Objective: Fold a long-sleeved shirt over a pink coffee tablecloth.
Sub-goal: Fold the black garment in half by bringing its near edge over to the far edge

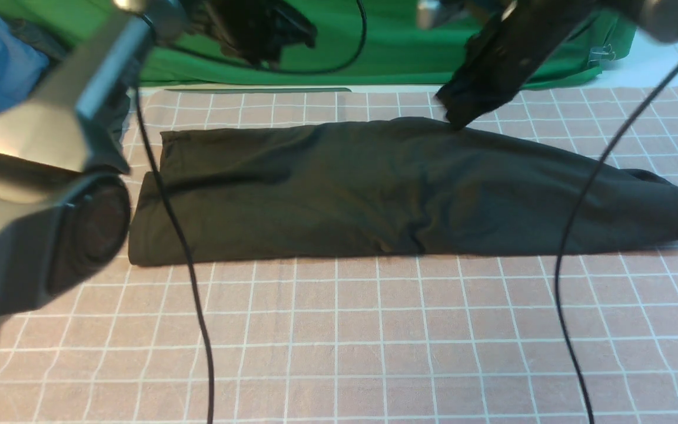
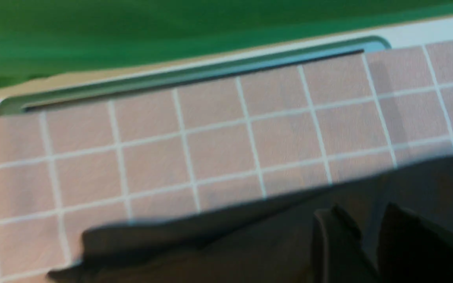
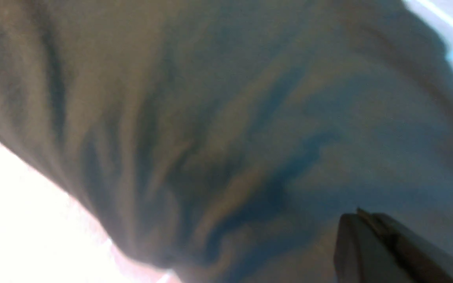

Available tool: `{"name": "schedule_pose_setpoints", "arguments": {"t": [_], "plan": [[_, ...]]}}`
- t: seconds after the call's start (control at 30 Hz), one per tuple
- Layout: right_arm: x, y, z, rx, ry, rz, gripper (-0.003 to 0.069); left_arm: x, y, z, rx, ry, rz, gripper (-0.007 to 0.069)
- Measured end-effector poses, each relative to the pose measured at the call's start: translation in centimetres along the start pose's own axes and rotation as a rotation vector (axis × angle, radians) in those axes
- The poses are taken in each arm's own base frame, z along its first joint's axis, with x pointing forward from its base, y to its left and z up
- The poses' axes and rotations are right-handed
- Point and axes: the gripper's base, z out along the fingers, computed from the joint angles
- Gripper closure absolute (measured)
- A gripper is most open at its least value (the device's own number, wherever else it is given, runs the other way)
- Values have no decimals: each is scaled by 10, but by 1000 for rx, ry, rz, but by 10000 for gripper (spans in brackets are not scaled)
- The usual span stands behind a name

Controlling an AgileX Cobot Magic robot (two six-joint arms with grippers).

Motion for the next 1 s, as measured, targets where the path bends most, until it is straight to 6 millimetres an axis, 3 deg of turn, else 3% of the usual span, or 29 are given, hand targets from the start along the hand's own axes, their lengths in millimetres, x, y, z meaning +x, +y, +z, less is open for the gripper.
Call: {"name": "schedule_pose_setpoints", "arguments": {"t": [0.1, 0.23, 0.3, 0.43, 0.57, 0.7, 1.0], "plan": [[1, -8, -40, 34, -49, 50, 623, -5, 14, -20, 47, -15, -67, 596], [12, -23, -81, 91, -97, 117, 623, -3, 29, -33, 97, 3, -130, 610], [19, -24, -90, 101, -95, 131, 623, 1, 33, -35, 93, 26, -144, 610], [59, -26, -116, 119, -43, 195, 623, 39, 37, -29, 78, 205, -159, 610], [83, -19, -123, 121, -19, 210, 623, 72, 35, -4, 64, 333, -126, 610], [97, -13, -121, 128, -30, 207, 623, 91, 49, 29, -83, 308, -126, 610], [104, -13, -112, 130, -25, 207, 623, 70, 88, 32, -156, 50, -130, 594]]}}
